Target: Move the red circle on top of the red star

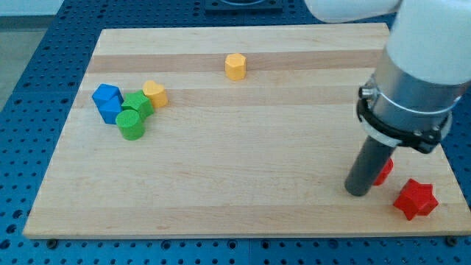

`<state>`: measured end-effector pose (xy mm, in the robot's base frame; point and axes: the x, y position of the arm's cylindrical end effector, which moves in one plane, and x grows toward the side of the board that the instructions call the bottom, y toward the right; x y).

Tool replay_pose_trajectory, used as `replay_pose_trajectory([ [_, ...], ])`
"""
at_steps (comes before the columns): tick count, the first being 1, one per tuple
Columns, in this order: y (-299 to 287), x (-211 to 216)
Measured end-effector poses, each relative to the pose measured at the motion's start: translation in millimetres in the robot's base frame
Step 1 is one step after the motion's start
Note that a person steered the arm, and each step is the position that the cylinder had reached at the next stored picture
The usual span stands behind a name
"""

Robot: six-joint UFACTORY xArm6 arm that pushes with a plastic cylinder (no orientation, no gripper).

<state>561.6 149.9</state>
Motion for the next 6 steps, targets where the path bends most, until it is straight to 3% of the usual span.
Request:
replay_pose_trajectory([
  [4,20,-22],
  [5,22,9],
  [6,20,13],
])
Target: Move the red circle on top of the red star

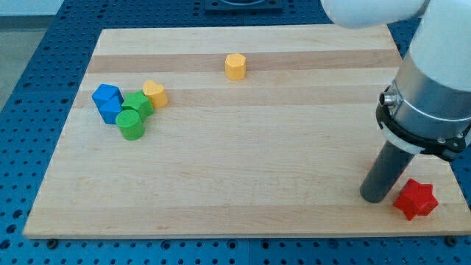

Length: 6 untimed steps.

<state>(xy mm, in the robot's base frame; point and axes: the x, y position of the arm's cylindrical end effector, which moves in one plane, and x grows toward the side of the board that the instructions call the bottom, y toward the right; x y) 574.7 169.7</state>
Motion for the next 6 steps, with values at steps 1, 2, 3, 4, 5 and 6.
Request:
replay_pose_trajectory([
  [1,-21,-31],
  [2,-21,-63],
  [3,13,-68],
  [4,19,-68],
  [5,19,-64],
  [6,22,-52],
])
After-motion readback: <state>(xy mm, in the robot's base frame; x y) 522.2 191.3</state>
